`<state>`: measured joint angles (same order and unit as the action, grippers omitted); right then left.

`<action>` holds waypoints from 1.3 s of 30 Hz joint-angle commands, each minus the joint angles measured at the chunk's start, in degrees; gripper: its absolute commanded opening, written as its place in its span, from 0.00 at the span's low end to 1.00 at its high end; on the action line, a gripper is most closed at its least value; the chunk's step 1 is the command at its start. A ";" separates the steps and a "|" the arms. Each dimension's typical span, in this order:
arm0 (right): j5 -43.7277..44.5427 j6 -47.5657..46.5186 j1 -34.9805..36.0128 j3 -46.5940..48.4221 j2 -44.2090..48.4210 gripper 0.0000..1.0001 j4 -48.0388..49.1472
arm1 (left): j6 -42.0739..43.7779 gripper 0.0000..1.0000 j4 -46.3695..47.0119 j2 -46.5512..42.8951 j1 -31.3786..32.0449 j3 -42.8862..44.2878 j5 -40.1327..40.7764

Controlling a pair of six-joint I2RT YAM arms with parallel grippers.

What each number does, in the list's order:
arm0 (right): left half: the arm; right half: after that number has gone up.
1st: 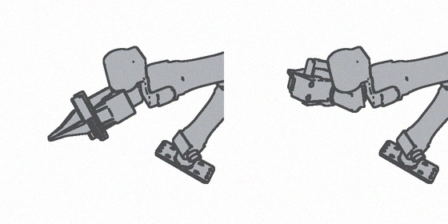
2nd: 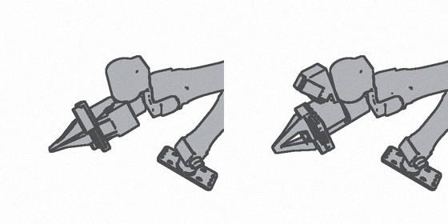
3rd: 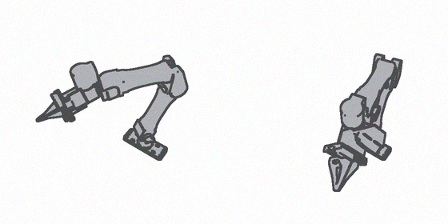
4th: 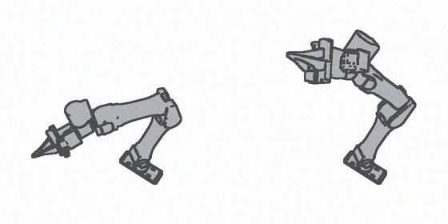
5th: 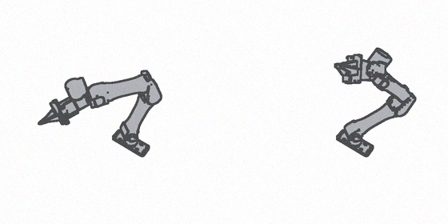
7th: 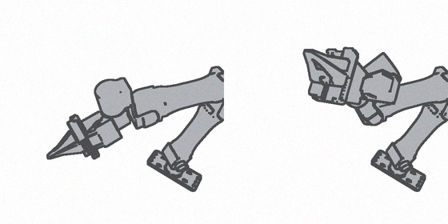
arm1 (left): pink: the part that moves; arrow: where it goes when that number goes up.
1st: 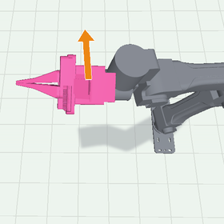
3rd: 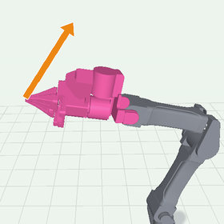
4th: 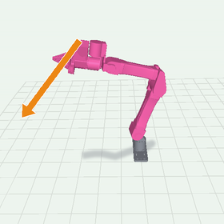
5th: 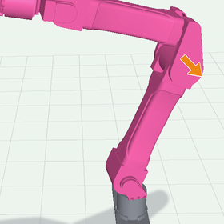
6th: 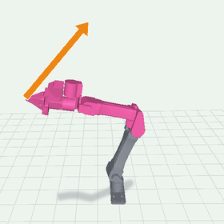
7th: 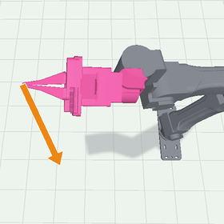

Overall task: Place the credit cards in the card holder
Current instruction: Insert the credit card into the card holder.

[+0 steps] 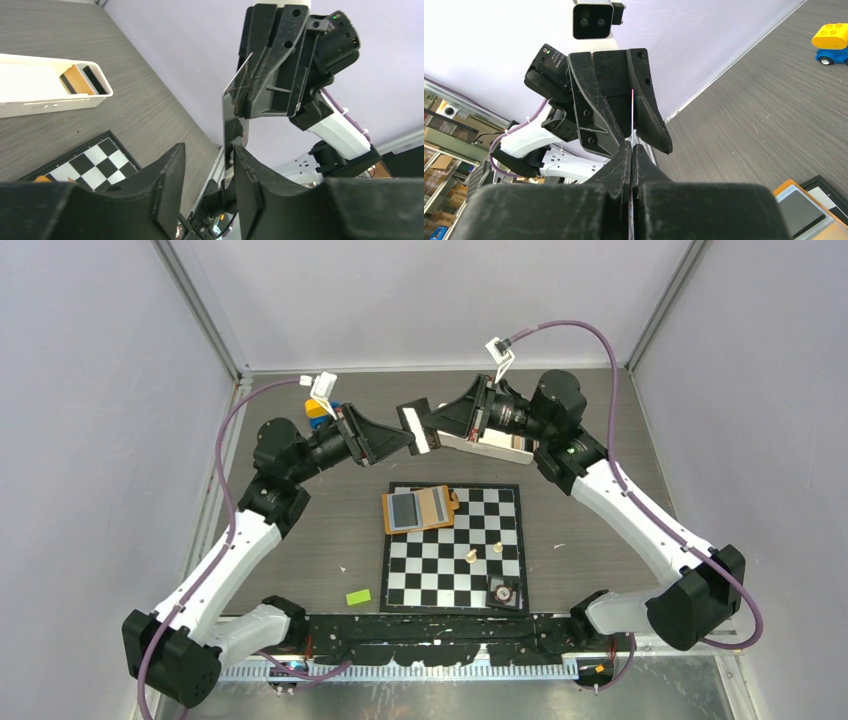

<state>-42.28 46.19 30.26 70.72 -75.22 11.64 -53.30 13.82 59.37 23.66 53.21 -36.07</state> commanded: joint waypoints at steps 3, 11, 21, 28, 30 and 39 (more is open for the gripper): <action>-2.64 1.59 0.24 -0.92 0.26 0.01 3.36 | -5.20 0.35 9.63 -0.53 0.25 -1.71 -1.14; 3.87 -11.19 0.19 0.26 -0.69 0.53 -17.83 | -0.25 0.00 -2.19 0.70 0.16 -0.47 0.76; 25.23 -17.04 0.49 -5.15 -5.20 0.67 -33.61 | 16.87 0.00 -33.41 8.23 -2.20 2.16 5.33; 23.56 -12.71 0.50 -11.13 -11.64 0.60 -30.03 | 16.52 0.00 -30.95 17.94 -2.21 -1.27 1.86; 22.45 -11.81 0.48 -12.63 -13.34 0.58 -28.18 | 15.86 0.00 -28.99 19.66 -2.17 -2.49 1.58; 20.74 -8.97 1.05 -16.50 -18.67 0.57 -23.75 | 14.55 0.00 -24.27 25.98 -2.21 -5.18 2.39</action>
<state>-20.27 35.14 30.52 54.96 -93.27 -16.69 -38.48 -15.38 84.03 21.61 48.77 -32.21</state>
